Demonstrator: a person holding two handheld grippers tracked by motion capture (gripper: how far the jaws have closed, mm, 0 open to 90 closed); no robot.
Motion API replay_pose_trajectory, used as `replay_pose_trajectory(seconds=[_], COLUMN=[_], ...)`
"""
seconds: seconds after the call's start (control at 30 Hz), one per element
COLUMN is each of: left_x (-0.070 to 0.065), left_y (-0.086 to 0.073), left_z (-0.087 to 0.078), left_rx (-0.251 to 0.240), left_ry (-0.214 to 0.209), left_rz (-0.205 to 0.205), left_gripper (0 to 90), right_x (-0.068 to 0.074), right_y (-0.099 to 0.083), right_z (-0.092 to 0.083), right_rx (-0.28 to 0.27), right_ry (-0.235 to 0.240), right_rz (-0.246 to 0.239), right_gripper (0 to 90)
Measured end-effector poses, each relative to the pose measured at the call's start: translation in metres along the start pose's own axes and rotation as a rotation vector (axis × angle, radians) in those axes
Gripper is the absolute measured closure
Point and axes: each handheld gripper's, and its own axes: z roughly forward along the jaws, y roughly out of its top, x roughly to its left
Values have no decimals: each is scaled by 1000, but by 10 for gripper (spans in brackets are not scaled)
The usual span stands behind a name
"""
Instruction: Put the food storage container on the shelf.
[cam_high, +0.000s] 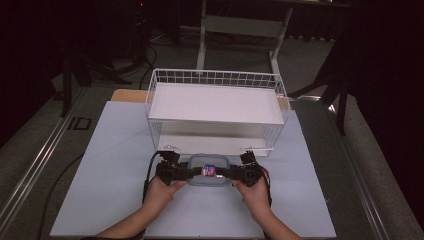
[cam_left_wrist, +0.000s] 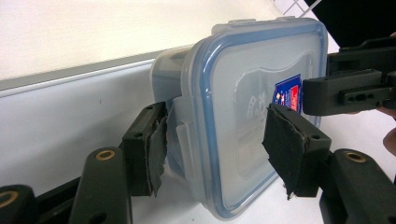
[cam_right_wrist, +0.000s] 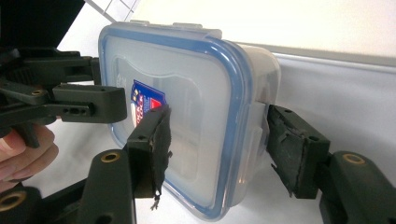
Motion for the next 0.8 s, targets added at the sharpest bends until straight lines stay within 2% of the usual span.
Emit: replay_pose_trajectory(seconds=[0.07,0.1,0.2,0.23,0.3,0.33,0.37,0.43,0.47,0.53,0.63,0.7,0.8], left_x=[0,-1,-4,-4,-5,-5,-5,-4,-4,5,11,17,19], left_y=[1,3,13,13,25,25,31,37,37,44,45,46,45], left_z=[0,-2,-6,-6,-6,-6,-4,0,0,11,17,25,29], left_rx=[-5,-42,-82,-82,-111,-111,-140,-160,-160,-170,-170,-169,-168], left_ry=[2,1,1,1,3,3,2,3,3,-1,-8,3,11], left_rz=[1,9,40,40,69,69,75,90,90,95,89,94,89], left_gripper=[419,421,427,427,427,429,431,433,433,431,429,427,426], right_x=[0,0,1,1,1,1,-2,-6,-9,-15,-19,-25,-33], right_y=[1,4,12,12,22,22,31,37,40,44,47,50,51], right_z=[0,-1,-6,-6,-12,-12,-15,-16,-16,-12,-7,0,6], right_rx=[-1,-5,-34,-34,-69,-69,-98,-123,-129,-133,-132,-127,-121], right_ry=[-1,4,11,11,6,6,6,7,10,4,-11,-18,-6], right_rz=[-7,-9,-22,-22,-47,-47,-57,-55,-49,-26,-29,-24,-9], right_gripper=[415,416,416,416,415,415,415,415,415,414,414,414,414])
